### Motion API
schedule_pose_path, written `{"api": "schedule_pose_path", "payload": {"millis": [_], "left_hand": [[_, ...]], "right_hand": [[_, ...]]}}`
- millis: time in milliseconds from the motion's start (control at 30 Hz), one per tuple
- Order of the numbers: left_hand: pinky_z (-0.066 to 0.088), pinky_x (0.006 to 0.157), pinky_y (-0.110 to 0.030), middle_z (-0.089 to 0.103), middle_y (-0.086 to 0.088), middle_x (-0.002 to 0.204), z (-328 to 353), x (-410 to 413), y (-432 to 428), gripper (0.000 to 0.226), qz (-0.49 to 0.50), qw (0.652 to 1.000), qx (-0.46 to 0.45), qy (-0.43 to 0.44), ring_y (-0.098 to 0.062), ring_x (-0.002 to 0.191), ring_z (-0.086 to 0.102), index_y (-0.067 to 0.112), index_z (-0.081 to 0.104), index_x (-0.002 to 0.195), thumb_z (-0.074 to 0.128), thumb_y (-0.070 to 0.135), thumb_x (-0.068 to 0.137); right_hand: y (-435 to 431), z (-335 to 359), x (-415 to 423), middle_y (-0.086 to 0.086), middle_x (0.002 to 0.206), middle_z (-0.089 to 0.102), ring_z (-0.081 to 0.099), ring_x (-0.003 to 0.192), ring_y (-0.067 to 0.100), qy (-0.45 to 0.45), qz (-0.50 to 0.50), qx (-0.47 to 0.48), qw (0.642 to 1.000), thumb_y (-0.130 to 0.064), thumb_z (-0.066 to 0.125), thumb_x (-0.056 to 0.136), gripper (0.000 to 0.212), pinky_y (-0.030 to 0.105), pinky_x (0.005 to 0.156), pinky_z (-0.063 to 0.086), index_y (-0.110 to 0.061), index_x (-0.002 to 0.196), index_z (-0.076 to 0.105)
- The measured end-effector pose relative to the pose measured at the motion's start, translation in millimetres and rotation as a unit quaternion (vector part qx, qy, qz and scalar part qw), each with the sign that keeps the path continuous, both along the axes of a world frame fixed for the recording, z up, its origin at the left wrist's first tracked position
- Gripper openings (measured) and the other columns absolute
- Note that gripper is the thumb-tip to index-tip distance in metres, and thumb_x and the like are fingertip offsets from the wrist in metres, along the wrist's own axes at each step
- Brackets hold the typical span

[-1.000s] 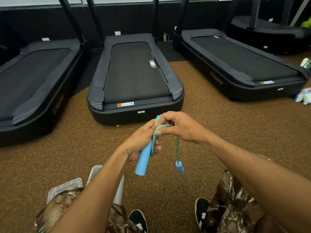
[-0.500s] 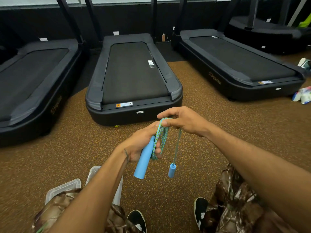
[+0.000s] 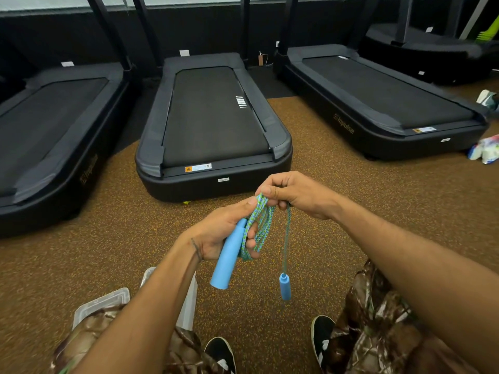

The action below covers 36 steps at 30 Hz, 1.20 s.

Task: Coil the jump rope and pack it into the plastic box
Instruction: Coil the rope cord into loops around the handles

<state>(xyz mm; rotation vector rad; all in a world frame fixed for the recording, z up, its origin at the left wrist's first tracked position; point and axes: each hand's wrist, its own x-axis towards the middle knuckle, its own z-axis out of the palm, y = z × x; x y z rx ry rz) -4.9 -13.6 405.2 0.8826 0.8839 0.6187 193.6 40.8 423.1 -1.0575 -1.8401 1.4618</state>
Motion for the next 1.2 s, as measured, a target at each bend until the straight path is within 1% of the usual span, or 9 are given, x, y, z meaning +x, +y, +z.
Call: {"api": "schedule_pose_path", "payload": {"millis": [100, 300, 400, 533, 700, 800, 867, 967, 1200], "left_hand": [[0.049, 0.079, -0.051, 0.047, -0.010, 0.064, 1, 0, -1, 0.025, -0.003, 1.000, -0.005, -0.008, -0.020, 0.050, 0.052, 0.031, 0.073, 0.109, 0.054, 0.041, 0.098], [0.049, 0.088, -0.056, 0.049, -0.008, 0.065, 1, -1, -3, 0.033, -0.007, 1.000, 0.000, -0.019, -0.018, 0.051, 0.054, 0.028, 0.066, 0.123, 0.059, 0.039, 0.094], [0.046, 0.091, -0.059, 0.048, -0.008, 0.065, 3, 0, -3, 0.033, -0.001, 1.000, 0.006, -0.007, -0.018, 0.052, 0.053, 0.027, 0.067, 0.125, 0.056, 0.038, 0.097], [0.038, 0.101, -0.068, 0.050, -0.008, 0.066, 1, 0, -2, 0.036, 0.015, 1.000, -0.012, 0.004, -0.019, 0.053, 0.055, 0.028, 0.062, 0.129, 0.060, 0.040, 0.095], [0.039, 0.100, -0.067, 0.049, -0.007, 0.065, 3, 2, -4, 0.034, 0.018, 1.000, -0.013, 0.006, -0.018, 0.051, 0.053, 0.028, 0.064, 0.128, 0.056, 0.040, 0.097], [0.039, 0.100, -0.067, 0.047, -0.007, 0.065, 6, 4, -6, 0.026, 0.015, 1.000, -0.008, -0.015, -0.017, 0.052, 0.051, 0.035, 0.071, 0.117, 0.054, 0.040, 0.099], [0.045, 0.093, -0.061, 0.046, -0.007, 0.066, 6, 5, -6, 0.024, 0.006, 1.000, -0.003, -0.024, -0.017, 0.052, 0.051, 0.037, 0.073, 0.111, 0.053, 0.041, 0.098], [0.050, 0.085, -0.054, 0.046, -0.008, 0.067, 3, 4, -5, 0.025, -0.004, 0.999, -0.004, -0.032, -0.018, 0.053, 0.051, 0.037, 0.071, 0.116, 0.055, 0.041, 0.097], [0.046, 0.091, -0.060, 0.045, -0.008, 0.067, 0, 5, -4, 0.032, 0.008, 0.998, -0.008, -0.059, -0.018, 0.052, 0.051, 0.037, 0.066, 0.122, 0.060, 0.044, 0.092]], "right_hand": [[-2, -2, -2, -0.003, 0.067, 0.060, 0.049, 0.062, 0.005, 0.001, 0.004, 0.005, 1.000, -0.016, 0.060, 0.097, 0.012, 0.019, 0.055, 0.038, -0.010, 0.090, 0.068], [-3, 3, -3, -0.008, 0.063, 0.058, 0.046, 0.056, 0.002, 0.000, 0.003, 0.003, 1.000, -0.021, 0.057, 0.099, 0.019, 0.019, 0.054, 0.036, -0.003, 0.099, 0.064], [-5, 3, -3, -0.008, 0.065, 0.052, 0.038, 0.056, 0.007, -0.011, 0.024, -0.003, 1.000, -0.032, 0.051, 0.101, 0.027, 0.021, 0.054, 0.033, -0.006, 0.103, 0.062], [-8, 0, -5, -0.009, 0.065, 0.049, 0.035, 0.056, 0.006, -0.024, 0.024, -0.004, 0.999, -0.034, 0.045, 0.103, 0.024, 0.023, 0.056, 0.032, -0.014, 0.096, 0.055], [-8, -5, -8, -0.010, 0.063, 0.052, 0.035, 0.053, 0.007, 0.010, -0.012, -0.023, 1.000, -0.033, 0.046, 0.103, 0.018, 0.022, 0.054, 0.033, -0.017, 0.095, 0.049], [-5, -7, -8, -0.008, 0.063, 0.051, 0.034, 0.052, 0.008, 0.045, -0.034, -0.051, 0.997, -0.035, 0.048, 0.102, 0.020, 0.024, 0.053, 0.032, -0.016, 0.095, 0.049], [-4, -8, -8, -0.009, 0.063, 0.051, 0.033, 0.052, 0.008, 0.056, -0.031, -0.065, 0.996, -0.037, 0.049, 0.102, 0.023, 0.024, 0.054, 0.032, -0.018, 0.091, 0.051], [-6, -11, -8, -0.009, 0.063, 0.050, 0.034, 0.052, 0.007, 0.062, -0.027, -0.069, 0.995, -0.039, 0.049, 0.102, 0.025, 0.024, 0.054, 0.032, -0.020, 0.086, 0.051], [-6, -6, -11, -0.009, 0.061, 0.049, 0.033, 0.052, 0.008, 0.085, -0.053, -0.079, 0.992, -0.038, 0.048, 0.102, 0.024, 0.025, 0.054, 0.031, -0.019, 0.088, 0.053]]}}
